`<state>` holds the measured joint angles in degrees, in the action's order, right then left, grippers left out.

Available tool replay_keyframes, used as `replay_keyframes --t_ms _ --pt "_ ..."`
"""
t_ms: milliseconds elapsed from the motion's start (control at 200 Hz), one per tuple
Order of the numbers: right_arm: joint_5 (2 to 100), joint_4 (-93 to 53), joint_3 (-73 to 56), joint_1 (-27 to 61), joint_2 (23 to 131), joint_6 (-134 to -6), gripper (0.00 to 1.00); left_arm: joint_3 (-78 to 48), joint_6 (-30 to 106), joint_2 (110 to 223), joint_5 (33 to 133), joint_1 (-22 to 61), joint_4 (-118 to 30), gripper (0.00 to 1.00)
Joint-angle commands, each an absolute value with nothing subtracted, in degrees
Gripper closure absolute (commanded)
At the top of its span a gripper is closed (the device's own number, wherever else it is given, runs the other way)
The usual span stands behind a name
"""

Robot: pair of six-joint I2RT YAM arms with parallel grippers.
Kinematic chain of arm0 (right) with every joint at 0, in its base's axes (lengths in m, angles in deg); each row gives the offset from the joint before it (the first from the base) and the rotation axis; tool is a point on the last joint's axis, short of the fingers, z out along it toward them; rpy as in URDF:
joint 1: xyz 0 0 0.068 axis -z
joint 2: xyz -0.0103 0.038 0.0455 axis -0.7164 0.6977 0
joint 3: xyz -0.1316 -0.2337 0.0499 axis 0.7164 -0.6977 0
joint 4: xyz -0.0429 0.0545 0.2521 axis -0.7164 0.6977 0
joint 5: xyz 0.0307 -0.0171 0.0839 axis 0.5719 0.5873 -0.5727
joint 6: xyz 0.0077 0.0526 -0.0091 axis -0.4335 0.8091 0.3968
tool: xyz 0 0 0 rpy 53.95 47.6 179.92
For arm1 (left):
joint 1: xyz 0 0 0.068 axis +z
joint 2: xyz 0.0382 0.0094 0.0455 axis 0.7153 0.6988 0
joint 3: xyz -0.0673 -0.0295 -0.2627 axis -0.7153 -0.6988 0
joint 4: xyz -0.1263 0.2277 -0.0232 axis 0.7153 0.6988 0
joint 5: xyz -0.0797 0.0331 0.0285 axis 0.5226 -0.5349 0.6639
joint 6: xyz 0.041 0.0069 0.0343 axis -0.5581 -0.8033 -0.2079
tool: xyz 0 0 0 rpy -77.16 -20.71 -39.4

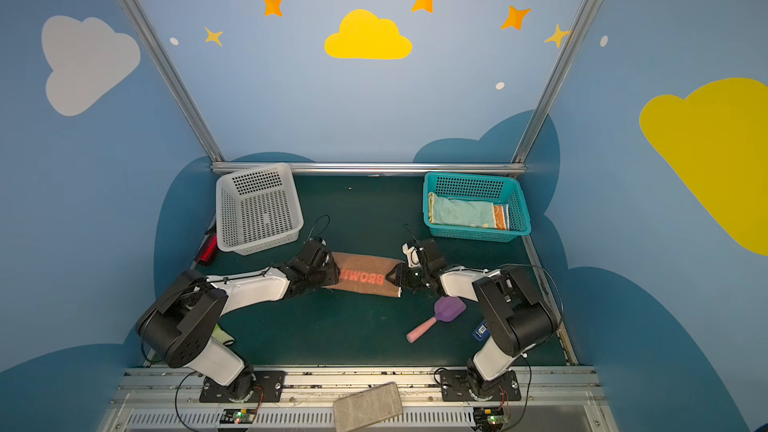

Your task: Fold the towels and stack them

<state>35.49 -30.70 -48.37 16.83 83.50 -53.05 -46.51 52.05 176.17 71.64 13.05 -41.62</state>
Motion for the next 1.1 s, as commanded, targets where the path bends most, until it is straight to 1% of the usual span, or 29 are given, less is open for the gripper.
replay_keyframes --t_ms 0,60,110,150,210,250,320,365,385,395,405,421,566,756,931,1096 --pt "37.27 -30.66 -49.95 15.17 89.44 -52.74 0.57 -47.34 52.83 180.23 73.42 13.35 -39.39 0.43" --pt "37.05 -32.39 -49.22 14.74 91.04 -52.68 0.60 -47.34 52.85 180.58 73.50 13.33 -39.24 0.44" --pt "36.88 -33.51 -48.68 14.58 92.11 -52.50 0.67 -47.54 52.92 180.75 73.44 13.37 -39.22 0.44" --pt "36.67 -34.32 -48.29 14.51 92.74 -52.50 0.74 -47.74 52.93 180.61 73.35 13.44 -39.14 0.44" --pt "36.84 -34.18 -47.44 14.68 92.99 -52.78 0.89 -47.95 53.04 180.42 73.17 13.42 -38.98 0.44" --pt "37.09 -32.82 -46.90 14.81 92.87 -53.36 1.00 -48.05 53.02 180.12 73.07 13.39 -38.94 0.43" --pt "38.42 -27.81 -42.62 15.16 92.35 -55.76 1.00 -48.35 53.42 179.30 72.81 13.49 -38.80 0.40" --pt "39.78 -23.71 -39.82 15.28 92.03 -57.74 1.00 -48.49 53.69 178.60 72.95 13.83 -39.00 0.31" --pt "40.23 -21.92 -38.45 15.39 91.88 -58.75 1.00 -48.62 53.78 178.15 73.13 14.02 -39.11 0.20" --pt "40.53 -21.04 -37.74 15.43 91.79 -59.23 1.00 -48.65 53.84 177.88 73.15 14.11 -39.19 0.10" --pt "40.76 -20.36 -37.24 15.50 91.73 -59.59 1.00 -48.68 53.88 177.70 73.20 14.16 -39.24 0.03" --pt "41.28 -19.03 -36.10 15.52 91.68 -60.46 1.00 -48.74 53.86 177.29 73.30 14.27 -39.37 0.00" --pt "45.51 -6.30 -24.24 16.53 92.25 -67.64 1.00 -48.77 52.49 172.97 74.73 15.04 -39.36 0.00" --pt "46.82 8.86 -6.59 19.66 97.82 -75.00 1.00 -48.91 51.65 167.27 77.00 15.48 -39.37 0.00" --pt "50.57 18.20 8.09 23.06 103.50 -79.93 1.00 -50.09 49.77 162.06 80.49 15.45 -40.09 0.00" --pt "51.92 24.21 19.71 27.13 108.16 -82.24 1.00 -51.39 48.09 157.05 78.30 15.47 -38.62 0.00"
